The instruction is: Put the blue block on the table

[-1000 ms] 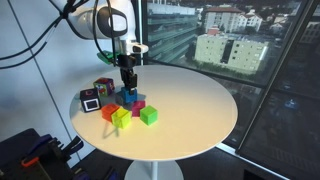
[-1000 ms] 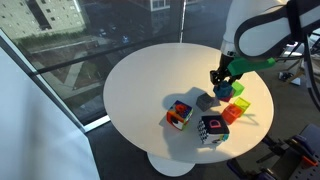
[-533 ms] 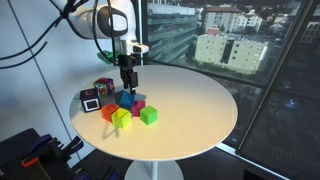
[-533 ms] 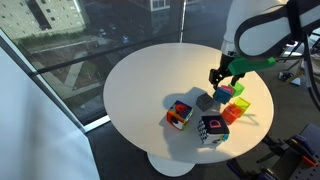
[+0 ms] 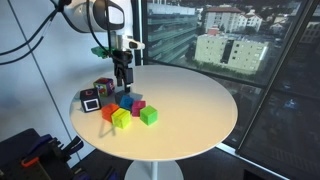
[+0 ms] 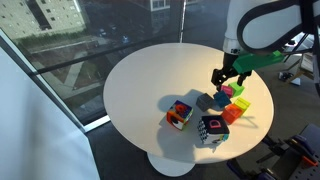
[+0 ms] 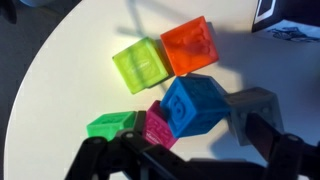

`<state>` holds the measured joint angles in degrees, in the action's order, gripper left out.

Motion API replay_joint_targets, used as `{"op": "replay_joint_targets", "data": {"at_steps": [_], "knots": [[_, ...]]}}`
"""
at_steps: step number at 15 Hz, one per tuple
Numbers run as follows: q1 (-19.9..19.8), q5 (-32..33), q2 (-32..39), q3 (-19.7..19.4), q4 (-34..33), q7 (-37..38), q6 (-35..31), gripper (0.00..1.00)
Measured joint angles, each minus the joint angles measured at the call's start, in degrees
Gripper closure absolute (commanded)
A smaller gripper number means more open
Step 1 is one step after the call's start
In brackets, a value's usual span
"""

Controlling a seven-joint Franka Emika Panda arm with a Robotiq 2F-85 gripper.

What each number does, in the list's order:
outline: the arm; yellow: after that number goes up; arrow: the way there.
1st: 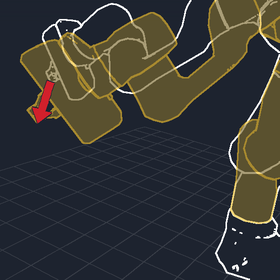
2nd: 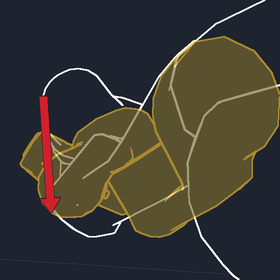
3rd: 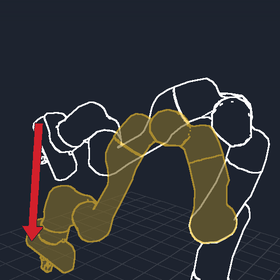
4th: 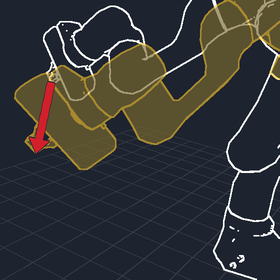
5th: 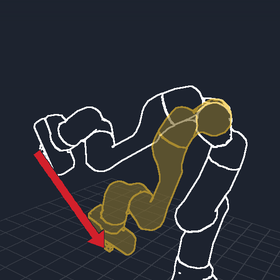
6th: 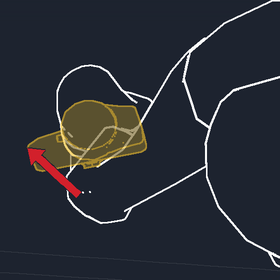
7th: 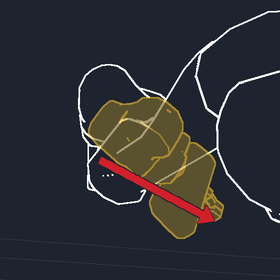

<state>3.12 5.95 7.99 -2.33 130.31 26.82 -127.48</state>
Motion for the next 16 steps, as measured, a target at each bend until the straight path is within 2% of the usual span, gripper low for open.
{"op": "replay_joint_targets", "data": {"at_steps": [9,16], "knots": [[0.1,0.3,-7.6,1.9,0.0,-1.8,17.2,0.00],[0.1,0.8,-13.9,2.6,0.1,-8.6,26.5,0.00]]}}
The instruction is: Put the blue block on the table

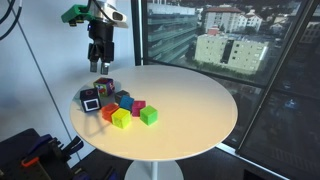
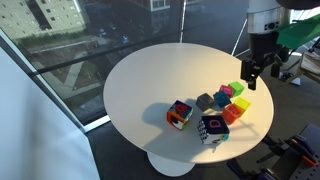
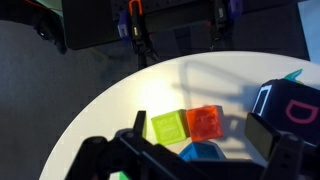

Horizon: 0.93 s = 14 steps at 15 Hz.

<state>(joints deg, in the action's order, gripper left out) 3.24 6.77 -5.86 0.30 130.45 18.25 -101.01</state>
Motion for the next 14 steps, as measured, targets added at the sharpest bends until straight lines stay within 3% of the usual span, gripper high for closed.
{"op": "replay_joint_targets", "data": {"at_steps": [14], "knots": [[-0.3,-0.2,-14.2,0.1,2.3,-13.9,2.2,0.00]]}}
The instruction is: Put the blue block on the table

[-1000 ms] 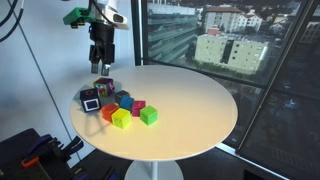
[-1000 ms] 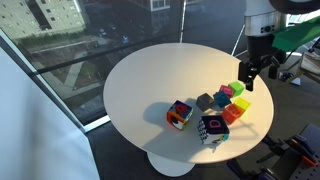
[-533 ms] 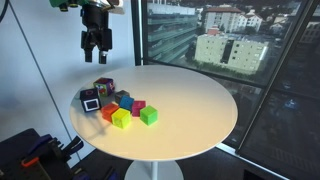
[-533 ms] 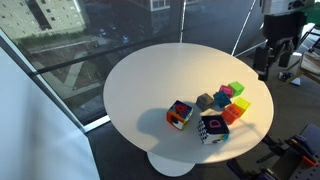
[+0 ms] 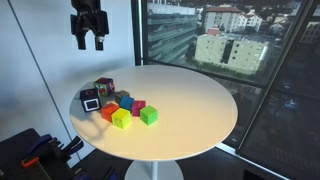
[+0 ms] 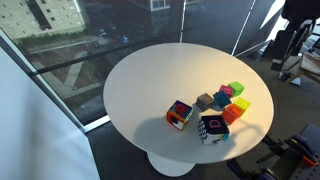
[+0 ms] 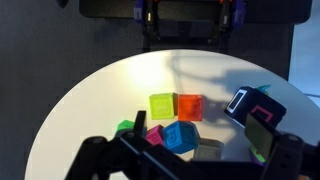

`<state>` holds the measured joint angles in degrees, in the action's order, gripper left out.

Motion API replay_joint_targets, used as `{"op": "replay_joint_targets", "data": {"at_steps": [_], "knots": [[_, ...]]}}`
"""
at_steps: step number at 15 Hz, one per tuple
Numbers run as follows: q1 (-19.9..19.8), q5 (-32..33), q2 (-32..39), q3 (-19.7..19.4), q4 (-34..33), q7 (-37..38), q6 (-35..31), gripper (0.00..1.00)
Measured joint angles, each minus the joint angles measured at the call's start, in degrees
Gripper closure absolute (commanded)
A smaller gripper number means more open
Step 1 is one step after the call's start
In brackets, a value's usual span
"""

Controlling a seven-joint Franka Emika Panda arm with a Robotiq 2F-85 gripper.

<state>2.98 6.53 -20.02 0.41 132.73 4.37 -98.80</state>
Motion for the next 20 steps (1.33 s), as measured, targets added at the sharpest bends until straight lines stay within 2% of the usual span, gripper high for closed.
{"op": "replay_joint_targets", "data": {"at_steps": [11,20], "knots": [[0.0,-2.7,-9.7,-0.1,3.0,-0.5,-0.1,0.00],[0.0,-2.8,-10.4,-0.1,4.0,-1.2,-0.1,0.00]]}}
